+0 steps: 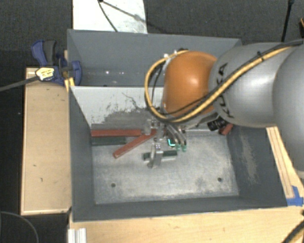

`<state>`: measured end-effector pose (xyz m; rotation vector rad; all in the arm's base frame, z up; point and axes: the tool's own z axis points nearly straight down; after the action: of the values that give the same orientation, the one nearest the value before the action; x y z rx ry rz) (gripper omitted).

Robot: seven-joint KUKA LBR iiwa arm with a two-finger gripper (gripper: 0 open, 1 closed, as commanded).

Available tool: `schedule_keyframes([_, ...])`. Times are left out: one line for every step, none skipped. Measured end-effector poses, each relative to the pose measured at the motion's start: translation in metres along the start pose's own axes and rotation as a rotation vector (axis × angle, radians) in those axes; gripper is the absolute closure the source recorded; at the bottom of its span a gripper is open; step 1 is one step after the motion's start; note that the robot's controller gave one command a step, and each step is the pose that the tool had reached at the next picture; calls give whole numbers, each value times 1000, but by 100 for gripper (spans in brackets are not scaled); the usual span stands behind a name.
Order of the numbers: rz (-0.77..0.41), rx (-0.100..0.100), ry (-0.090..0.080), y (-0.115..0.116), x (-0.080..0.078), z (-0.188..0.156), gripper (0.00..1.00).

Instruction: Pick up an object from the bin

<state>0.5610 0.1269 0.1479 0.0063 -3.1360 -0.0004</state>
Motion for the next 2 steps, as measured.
schedule_keyframes([39, 2, -3, -50, 13, 36, 0])
schedule_keyframes([-169, 1, -4, -76, 13, 79, 0])
